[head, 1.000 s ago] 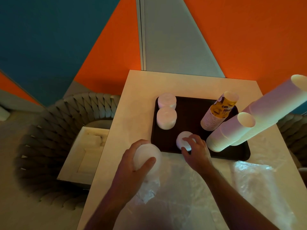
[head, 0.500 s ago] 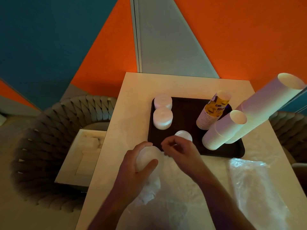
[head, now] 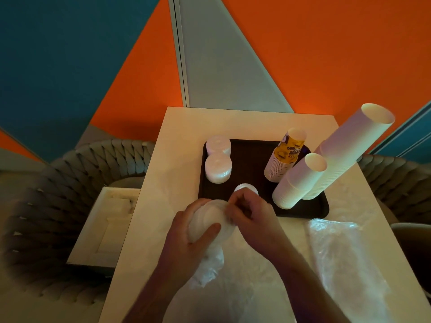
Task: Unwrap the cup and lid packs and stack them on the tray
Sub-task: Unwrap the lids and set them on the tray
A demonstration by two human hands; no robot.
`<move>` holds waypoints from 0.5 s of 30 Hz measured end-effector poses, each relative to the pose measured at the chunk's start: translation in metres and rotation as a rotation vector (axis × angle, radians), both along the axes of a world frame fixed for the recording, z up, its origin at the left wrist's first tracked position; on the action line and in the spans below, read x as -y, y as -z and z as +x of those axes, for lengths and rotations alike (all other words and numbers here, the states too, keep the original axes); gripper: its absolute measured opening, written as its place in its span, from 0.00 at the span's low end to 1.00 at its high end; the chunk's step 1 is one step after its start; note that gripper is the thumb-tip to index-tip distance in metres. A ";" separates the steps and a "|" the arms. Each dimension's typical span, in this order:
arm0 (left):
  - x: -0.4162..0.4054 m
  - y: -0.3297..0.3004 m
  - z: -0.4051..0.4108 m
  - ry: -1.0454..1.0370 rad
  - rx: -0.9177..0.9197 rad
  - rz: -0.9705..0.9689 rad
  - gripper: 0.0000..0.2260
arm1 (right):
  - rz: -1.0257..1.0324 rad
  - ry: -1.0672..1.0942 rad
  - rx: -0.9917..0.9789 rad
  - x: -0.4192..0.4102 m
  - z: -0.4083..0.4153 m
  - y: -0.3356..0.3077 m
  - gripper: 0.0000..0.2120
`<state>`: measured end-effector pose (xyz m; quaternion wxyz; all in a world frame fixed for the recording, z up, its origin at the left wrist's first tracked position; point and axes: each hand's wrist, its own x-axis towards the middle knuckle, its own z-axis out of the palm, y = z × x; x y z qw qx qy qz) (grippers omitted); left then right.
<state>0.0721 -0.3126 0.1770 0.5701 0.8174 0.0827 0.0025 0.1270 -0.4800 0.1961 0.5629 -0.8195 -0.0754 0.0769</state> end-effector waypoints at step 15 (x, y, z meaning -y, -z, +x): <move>0.006 -0.004 0.002 -0.001 0.000 -0.061 0.17 | 0.233 -0.032 -0.319 0.010 0.002 0.006 0.08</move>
